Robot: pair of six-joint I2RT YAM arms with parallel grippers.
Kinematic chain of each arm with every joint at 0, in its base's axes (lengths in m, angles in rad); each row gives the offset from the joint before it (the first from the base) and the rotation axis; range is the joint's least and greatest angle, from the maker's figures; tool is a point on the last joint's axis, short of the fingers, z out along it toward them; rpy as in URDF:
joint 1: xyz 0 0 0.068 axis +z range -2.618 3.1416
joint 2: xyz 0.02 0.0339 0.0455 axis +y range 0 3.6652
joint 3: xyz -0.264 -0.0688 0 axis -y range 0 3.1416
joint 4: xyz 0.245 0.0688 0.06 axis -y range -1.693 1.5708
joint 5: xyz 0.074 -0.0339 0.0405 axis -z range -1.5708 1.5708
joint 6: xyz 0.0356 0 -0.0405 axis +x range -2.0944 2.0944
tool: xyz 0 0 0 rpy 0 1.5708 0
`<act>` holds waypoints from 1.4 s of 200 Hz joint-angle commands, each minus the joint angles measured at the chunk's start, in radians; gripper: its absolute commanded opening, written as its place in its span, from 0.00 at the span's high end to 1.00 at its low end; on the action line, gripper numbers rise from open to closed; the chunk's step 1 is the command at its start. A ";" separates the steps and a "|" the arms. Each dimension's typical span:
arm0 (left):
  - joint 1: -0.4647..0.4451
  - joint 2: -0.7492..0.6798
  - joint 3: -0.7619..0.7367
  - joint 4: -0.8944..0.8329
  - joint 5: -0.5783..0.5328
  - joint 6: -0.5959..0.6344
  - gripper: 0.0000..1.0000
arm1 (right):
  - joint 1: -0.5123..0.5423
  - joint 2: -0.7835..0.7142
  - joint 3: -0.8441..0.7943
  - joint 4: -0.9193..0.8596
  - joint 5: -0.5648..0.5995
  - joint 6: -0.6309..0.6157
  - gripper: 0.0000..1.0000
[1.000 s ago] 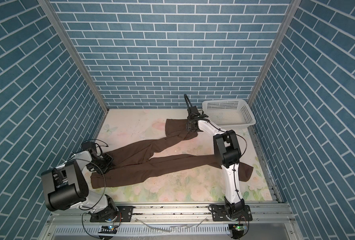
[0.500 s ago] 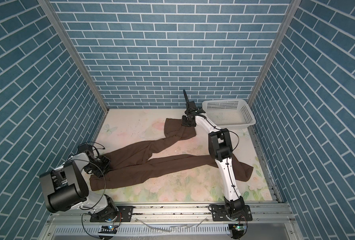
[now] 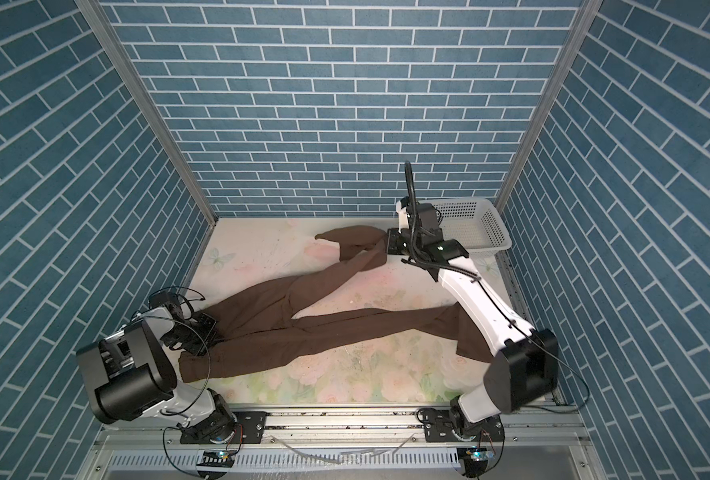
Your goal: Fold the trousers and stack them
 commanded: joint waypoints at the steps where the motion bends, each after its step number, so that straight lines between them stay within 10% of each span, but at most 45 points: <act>1: 0.070 0.010 -0.027 -0.042 -0.094 0.002 0.97 | -0.028 -0.052 -0.266 -0.035 0.156 0.034 0.45; 40: 0.124 -0.047 0.008 -0.085 -0.099 0.010 0.98 | -0.080 -0.136 -0.346 -0.144 0.227 0.024 0.36; 95: 0.124 -0.074 -0.019 -0.088 -0.062 0.028 0.97 | 0.110 0.231 0.121 -0.256 0.392 -0.268 0.30; 189: 0.121 -0.092 -0.049 -0.069 0.005 0.028 0.92 | 0.187 0.743 0.492 -0.229 0.115 -0.336 0.19; 280: 0.121 -0.059 -0.045 -0.058 0.008 0.027 0.92 | 0.210 0.838 0.431 -0.225 0.135 -0.366 0.30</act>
